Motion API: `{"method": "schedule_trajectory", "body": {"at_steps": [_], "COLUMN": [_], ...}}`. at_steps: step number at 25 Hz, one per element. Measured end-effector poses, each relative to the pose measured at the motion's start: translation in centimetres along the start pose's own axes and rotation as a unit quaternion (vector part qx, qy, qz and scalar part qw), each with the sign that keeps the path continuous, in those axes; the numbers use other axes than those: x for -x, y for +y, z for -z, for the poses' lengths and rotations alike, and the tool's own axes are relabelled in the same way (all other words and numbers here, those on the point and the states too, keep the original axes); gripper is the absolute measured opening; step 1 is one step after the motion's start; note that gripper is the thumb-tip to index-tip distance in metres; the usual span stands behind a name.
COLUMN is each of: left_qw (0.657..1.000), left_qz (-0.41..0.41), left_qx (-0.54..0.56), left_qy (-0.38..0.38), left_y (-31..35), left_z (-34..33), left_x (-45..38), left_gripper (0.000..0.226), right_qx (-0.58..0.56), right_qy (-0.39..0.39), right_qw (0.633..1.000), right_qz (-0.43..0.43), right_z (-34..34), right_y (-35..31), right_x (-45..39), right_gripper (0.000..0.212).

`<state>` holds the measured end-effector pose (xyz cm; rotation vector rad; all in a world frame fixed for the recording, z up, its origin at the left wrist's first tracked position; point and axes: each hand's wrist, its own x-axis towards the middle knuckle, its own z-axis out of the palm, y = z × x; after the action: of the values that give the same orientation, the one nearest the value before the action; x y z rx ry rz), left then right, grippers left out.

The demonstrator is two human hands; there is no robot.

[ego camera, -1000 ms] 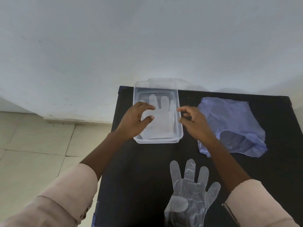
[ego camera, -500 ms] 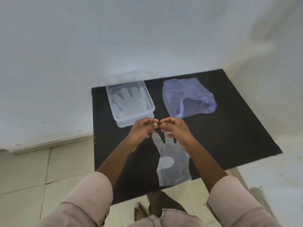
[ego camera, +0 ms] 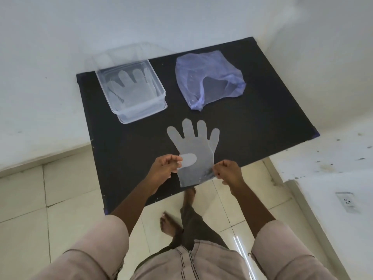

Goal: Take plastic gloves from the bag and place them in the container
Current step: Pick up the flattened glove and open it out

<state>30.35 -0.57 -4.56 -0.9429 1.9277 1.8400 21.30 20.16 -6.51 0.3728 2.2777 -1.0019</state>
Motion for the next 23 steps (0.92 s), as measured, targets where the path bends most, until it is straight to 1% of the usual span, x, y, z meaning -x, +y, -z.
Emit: {"method": "schedule_trajectory", "body": {"at_steps": [3,4,6,8,9,10,12,13,14,15,17,18,20,21,23], "left_qw": [1.0,1.0,0.999,0.993,0.983,0.962,0.898,0.875,0.864,0.863,0.873,0.878,0.88,0.88,0.887], "left_qz": [-0.009,-0.013,-0.025,-0.057,-0.086,-0.119,-0.167,-0.176,-0.179,-0.182,-0.191,-0.204,-0.238,-0.251,-0.255], "left_qx": [-0.016,-0.022,-0.044,-0.102,-0.162,-0.245,-0.405,-0.448,-0.467,-0.469,-0.444,-0.426,-0.39,-0.374,-0.35], "left_qy": [-0.003,-0.004,-0.001,0.015,0.023,0.032,0.048,0.053,0.055,0.054,0.061,0.078,0.13,0.153,0.159], "left_y": [-1.3,-1.7,-2.3,-2.6,-2.8,-3.0,-3.5,-3.8,-4.1,-4.4,-4.8,-4.9,-4.7,-4.3,-3.1], "left_z": [-0.7,-0.9,-1.3,-1.8,-2.0,-2.2,-3.0,-3.6,-4.1,-4.6,-5.2,-5.4,-5.1,-4.8,-3.9], "left_x": [-0.1,-0.2,-0.1,0.3,0.5,0.9,1.6,1.9,2.1,2.1,1.8,1.5,1.0,0.8,0.3], "left_gripper": [0.014,0.014,0.015,0.016,0.017,0.024,0.049,0.059,0.064,0.064,0.054,0.044,0.021,0.013,0.012], "right_qx": [0.027,0.028,0.02,-0.016,-0.044,-0.078,-0.16,-0.199,-0.227,-0.25,-0.295,-0.322,-0.37,-0.379,-0.357], "right_qy": [0.046,0.059,0.074,0.079,0.078,0.073,0.055,0.044,0.035,0.027,0.005,-0.012,-0.04,-0.049,-0.057], "right_qw": [0.998,0.997,0.996,0.995,0.994,0.992,0.981,0.973,0.966,0.959,0.945,0.936,0.918,0.915,0.93], "right_qz": [-0.034,-0.04,-0.048,-0.057,-0.062,-0.07,-0.096,-0.108,-0.118,-0.127,-0.14,-0.142,-0.139,-0.127,-0.072], "right_z": [-1.5,-1.9,-2.4,-2.4,-2.3,-2.2,-1.8,-1.5,-1.2,-0.9,-0.3,0.0,0.5,0.9,1.8], "right_y": [2.4,2.8,3.0,2.6,2.4,2.0,1.3,0.8,0.5,0.0,-0.8,-1.1,-1.8,-2.0,-2.2], "right_x": [-0.5,-0.6,-0.7,-0.6,-0.4,-0.1,0.7,1.1,1.4,1.7,2.3,2.5,2.8,2.8,2.8], "right_gripper": [0.035,0.039,0.036,0.028,0.026,0.025,0.023,0.022,0.021,0.019,0.01,0.006,0.006,0.007,0.007]}}
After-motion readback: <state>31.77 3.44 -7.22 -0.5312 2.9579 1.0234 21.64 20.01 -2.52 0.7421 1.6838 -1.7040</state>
